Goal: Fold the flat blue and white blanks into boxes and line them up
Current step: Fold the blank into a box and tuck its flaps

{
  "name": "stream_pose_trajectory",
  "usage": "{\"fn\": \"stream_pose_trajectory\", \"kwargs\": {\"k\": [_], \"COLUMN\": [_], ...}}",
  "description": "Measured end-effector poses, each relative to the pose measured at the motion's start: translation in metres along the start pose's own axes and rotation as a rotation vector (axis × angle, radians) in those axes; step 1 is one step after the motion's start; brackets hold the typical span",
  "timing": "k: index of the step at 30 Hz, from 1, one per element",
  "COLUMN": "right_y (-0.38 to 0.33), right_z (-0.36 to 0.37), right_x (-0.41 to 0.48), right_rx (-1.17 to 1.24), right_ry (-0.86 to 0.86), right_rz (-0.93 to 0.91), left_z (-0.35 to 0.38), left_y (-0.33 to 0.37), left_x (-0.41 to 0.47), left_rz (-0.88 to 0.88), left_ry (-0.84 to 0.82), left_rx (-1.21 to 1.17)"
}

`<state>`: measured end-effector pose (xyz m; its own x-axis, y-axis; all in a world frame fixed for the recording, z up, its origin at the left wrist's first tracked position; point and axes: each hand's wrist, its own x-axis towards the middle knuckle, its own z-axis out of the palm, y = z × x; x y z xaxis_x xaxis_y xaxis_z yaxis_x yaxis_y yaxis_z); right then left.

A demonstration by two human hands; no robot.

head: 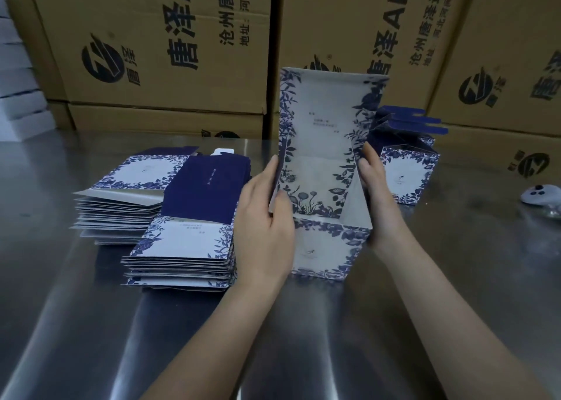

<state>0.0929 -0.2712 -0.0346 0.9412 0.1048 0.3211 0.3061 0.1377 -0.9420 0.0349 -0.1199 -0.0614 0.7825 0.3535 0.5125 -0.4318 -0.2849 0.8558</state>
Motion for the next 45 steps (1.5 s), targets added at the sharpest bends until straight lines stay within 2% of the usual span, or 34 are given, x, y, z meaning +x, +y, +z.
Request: {"fn": "stream_pose_trajectory", "kwargs": {"k": [3,6,10,14,18,22,29,35,42,45], "right_y": [0.001,-0.003,-0.003,0.008,0.006,0.009,0.010,0.011,0.020,0.022], "right_z": [0.001,0.006,0.009,0.002,0.005,0.004,0.004,0.001,-0.007,-0.010], "right_x": [0.001,0.007,0.011,0.000,0.002,0.005,0.010,0.003,-0.003,-0.001], "right_rx": [0.010,-0.011,0.098,0.170,0.227,0.252,0.263,0.275,0.291,0.261], "right_ry": [-0.001,0.032,0.039,-0.038,-0.050,-0.043,-0.058,-0.060,-0.204,-0.213], "right_rz": [0.028,0.041,0.050,0.063,0.102,0.120,0.130,0.045,0.076,0.088], "left_z": [-0.003,-0.006,-0.009,-0.012,-0.012,-0.009,-0.011,-0.010,-0.011,-0.010], "left_y": [0.000,0.000,-0.001,0.000,-0.002,-0.003,-0.001,-0.003,-0.005,-0.007], "left_x": [0.001,0.004,0.009,0.013,0.014,0.015,0.019,0.017,0.019,0.021], "left_rz": [0.047,-0.002,-0.085,-0.139,-0.228,-0.246,-0.266,-0.288,-0.254,-0.244], "left_ry": [-0.061,-0.113,-0.101,-0.091,-0.085,-0.077,-0.056,-0.137,-0.139,-0.105], "left_rx": [-0.093,-0.190,-0.345,-0.396,-0.456,-0.494,-0.452,-0.478,-0.429,-0.363]}}
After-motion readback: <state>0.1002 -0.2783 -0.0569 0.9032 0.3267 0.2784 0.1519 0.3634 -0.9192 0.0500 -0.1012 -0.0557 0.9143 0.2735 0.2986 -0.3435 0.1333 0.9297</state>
